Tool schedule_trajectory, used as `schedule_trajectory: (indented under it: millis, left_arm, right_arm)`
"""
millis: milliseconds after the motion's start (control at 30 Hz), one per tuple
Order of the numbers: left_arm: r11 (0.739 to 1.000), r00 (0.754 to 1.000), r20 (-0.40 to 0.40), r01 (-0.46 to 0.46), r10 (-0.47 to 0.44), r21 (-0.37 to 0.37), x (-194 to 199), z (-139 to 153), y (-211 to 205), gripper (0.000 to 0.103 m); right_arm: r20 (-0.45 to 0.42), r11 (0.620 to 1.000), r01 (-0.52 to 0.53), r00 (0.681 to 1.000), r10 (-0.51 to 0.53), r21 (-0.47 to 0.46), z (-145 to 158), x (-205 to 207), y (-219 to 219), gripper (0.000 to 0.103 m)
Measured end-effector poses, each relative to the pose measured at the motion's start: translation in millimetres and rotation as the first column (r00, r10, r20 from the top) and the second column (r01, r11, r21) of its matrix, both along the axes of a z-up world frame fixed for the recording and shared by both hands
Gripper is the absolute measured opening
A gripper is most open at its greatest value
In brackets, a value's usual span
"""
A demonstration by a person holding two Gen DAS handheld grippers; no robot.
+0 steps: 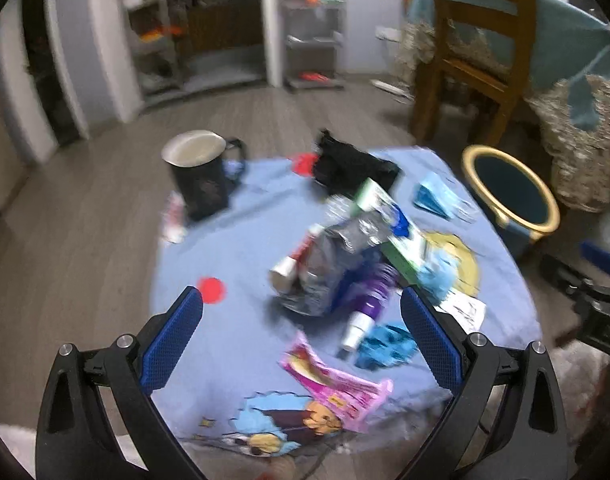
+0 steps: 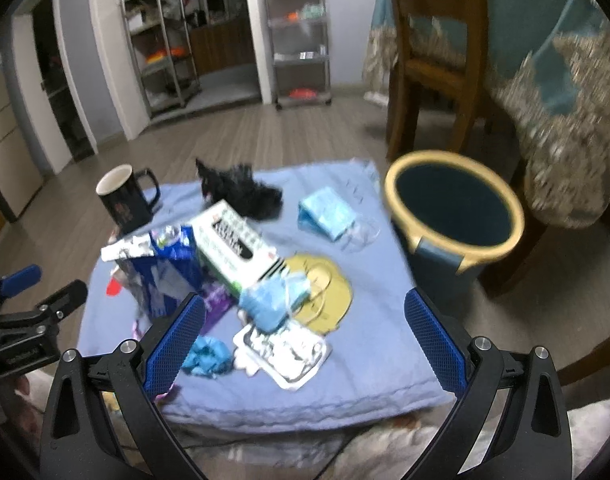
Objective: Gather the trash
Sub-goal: 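Grasp the blue face mask with the right tool while the left grasps the pink wrapper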
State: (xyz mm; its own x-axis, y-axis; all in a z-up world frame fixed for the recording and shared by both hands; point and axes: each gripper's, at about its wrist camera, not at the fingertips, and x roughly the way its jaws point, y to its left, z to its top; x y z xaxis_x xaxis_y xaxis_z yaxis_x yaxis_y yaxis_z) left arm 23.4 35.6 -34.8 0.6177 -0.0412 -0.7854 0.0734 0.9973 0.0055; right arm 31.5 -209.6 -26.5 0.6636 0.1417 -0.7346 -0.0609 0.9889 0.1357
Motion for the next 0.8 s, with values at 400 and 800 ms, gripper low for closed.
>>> schedule_trajectory:
  millis: [400,800]
  left_arm:
    - [0.997,0.976,-0.206,-0.055,0.065,0.054,11,-66,14,0.097]
    - [1.0,0.953,-0.302,-0.024,0.02,-0.011,25,-107,-3,0.076]
  right_arm:
    - [-0.248,1.0,0.011,0.969,-0.006,0.019,-64,40,4,0.098]
    - [-0.327,0.998,0.0,0.945,0.021,0.063,-93,62,5,0.087]
